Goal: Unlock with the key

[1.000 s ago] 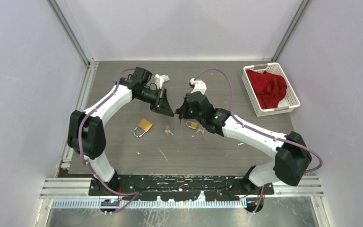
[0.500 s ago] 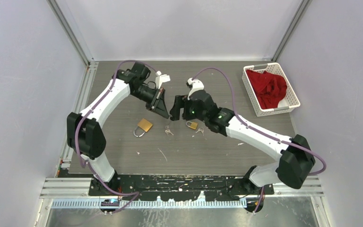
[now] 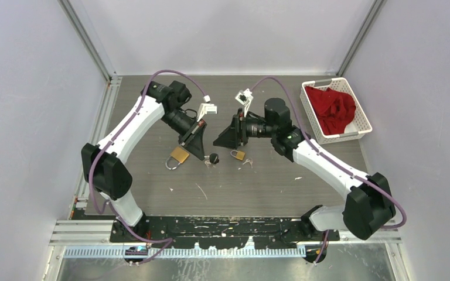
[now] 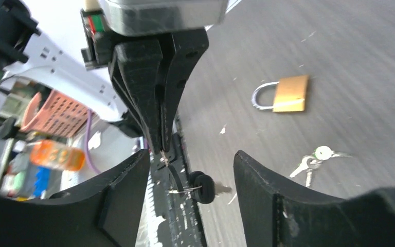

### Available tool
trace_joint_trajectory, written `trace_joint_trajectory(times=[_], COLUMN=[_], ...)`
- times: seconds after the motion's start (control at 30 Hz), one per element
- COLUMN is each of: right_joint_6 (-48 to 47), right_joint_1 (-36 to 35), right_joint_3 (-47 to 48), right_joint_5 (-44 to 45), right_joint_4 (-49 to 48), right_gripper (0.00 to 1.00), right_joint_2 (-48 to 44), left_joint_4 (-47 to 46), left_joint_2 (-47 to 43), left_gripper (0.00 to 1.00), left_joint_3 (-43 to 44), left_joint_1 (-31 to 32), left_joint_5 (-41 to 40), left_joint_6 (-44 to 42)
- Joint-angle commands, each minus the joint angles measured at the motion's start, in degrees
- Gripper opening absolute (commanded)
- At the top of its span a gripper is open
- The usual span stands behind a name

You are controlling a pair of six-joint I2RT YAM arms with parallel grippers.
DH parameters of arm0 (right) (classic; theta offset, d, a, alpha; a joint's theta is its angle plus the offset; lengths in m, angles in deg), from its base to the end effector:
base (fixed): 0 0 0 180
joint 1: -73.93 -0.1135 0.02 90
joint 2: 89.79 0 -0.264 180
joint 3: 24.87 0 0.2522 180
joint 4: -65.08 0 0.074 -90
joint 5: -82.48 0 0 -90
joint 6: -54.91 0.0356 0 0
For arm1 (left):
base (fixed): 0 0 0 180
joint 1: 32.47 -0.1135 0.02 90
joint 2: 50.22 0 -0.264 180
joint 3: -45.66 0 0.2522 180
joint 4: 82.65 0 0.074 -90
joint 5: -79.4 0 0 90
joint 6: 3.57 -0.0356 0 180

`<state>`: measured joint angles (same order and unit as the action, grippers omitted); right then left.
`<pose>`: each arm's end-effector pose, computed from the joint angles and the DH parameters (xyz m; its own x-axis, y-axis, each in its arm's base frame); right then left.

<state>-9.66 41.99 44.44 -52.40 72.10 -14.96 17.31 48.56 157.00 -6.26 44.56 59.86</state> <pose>0.2403 0.1794 0.3225 -0.5784 -0.0020 -0.8158 -0.7873 0.2633 0.5575 0.2659 -0.1635 0.3350 -0.6738 0.6165 -0.4073 0.6564 0.2464 -0.7130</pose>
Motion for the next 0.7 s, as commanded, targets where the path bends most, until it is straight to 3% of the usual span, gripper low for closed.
trace_joint_trajectory(times=[0.0, 0.43, 0.57, 0.67], right_joint_6=[2.9, 4.2, 3.5, 4.0], right_joint_1=[-0.1, -4.1, -5.2, -5.2], right_joint_3=[-1.2, -5.9, -5.7, -5.5], right_joint_5=[-11.7, -11.2, -9.7, -8.9], right_joint_4=[-9.1, -12.9, -12.3, -13.0], right_gripper=[0.63, 0.55, 0.44, 0.25], right_joint_2=[1.3, -0.2, 0.4, 0.6], left_joint_4=[3.6, 1.6, 2.1, 2.1], left_joint_2=[-3.8, -2.4, -2.3, -2.6], left_gripper=[0.00, 0.00, 0.00, 0.00], left_joint_3=[2.1, 3.9, 4.4, 4.3], left_joint_1=[0.2, 0.2, 0.2, 0.3], left_joint_5=[0.9, 4.2, 4.6, 4.5], left_joint_6=[-4.4, 0.1, 0.4, 0.7])
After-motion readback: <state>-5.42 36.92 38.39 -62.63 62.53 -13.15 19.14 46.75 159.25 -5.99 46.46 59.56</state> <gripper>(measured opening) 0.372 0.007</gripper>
